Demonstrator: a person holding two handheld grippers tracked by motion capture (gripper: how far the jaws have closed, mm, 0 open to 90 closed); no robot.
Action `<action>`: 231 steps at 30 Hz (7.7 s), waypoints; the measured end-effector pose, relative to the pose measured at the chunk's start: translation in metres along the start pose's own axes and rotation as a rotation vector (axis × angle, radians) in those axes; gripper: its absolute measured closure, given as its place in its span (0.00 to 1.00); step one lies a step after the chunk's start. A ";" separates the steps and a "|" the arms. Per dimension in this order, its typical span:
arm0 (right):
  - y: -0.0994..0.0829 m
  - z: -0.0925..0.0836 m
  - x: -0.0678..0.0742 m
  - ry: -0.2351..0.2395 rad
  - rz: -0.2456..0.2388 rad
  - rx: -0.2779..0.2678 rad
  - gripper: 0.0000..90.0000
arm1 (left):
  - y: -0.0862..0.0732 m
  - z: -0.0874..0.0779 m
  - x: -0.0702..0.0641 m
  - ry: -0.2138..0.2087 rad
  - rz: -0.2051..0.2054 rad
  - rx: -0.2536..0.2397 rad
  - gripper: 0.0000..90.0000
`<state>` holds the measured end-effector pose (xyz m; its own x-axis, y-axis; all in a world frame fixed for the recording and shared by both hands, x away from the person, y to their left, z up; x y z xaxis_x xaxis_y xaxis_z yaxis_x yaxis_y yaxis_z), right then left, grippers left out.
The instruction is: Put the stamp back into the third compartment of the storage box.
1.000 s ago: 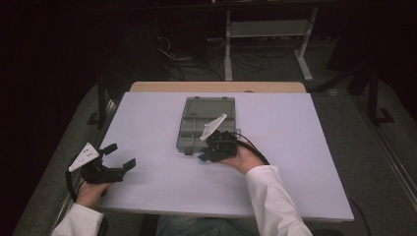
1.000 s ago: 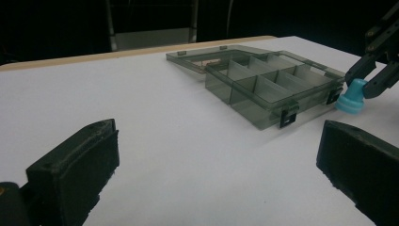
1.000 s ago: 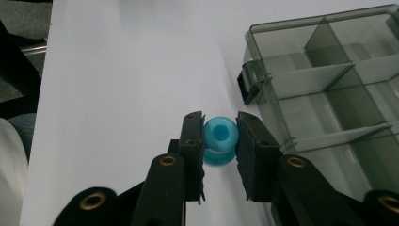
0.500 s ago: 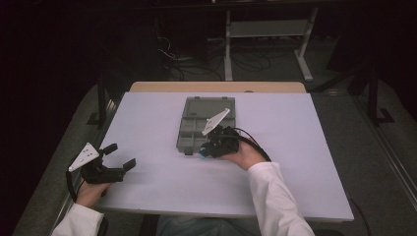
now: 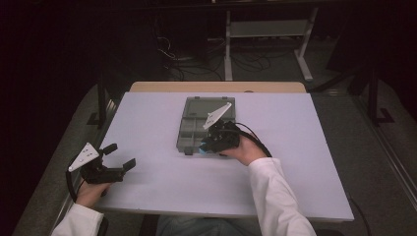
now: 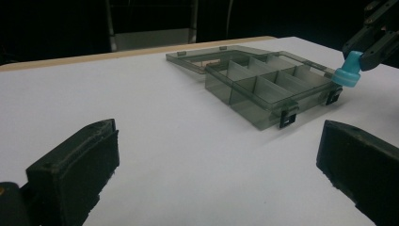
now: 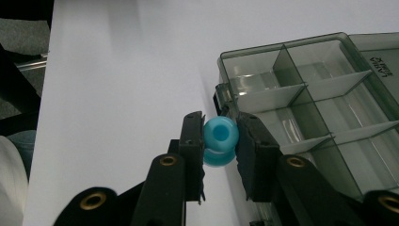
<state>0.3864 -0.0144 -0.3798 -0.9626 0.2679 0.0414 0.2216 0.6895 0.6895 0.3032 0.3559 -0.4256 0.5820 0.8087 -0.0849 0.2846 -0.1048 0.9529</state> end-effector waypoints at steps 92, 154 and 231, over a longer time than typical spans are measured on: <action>0.005 0.012 -0.102 -0.123 0.209 0.067 0.80 | 0.000 0.001 -0.001 -0.007 0.003 0.001 0.00; -0.053 -0.041 -0.078 -0.178 0.393 -0.138 0.00 | 0.000 0.000 0.000 -0.006 -0.009 -0.002 0.00; -0.146 -0.091 -0.013 -0.302 0.419 -0.323 0.00 | 0.000 -0.002 0.000 -0.010 0.005 0.003 0.00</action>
<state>0.3519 -0.1797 -0.4157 -0.7062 0.6841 0.1825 0.4678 0.2574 0.8455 0.3013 0.3569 -0.4247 0.5912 0.8023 -0.0828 0.2838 -0.1109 0.9524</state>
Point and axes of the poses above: each handheld gripper's, and its own axes: z roughly forward along the jaws, y roughly out of its top, x roughly to its left, the point moved 2 cm from there along z, roughly forward along the jaws, and after that the axes turned 2 degrees about y, right-handed, at the moved point
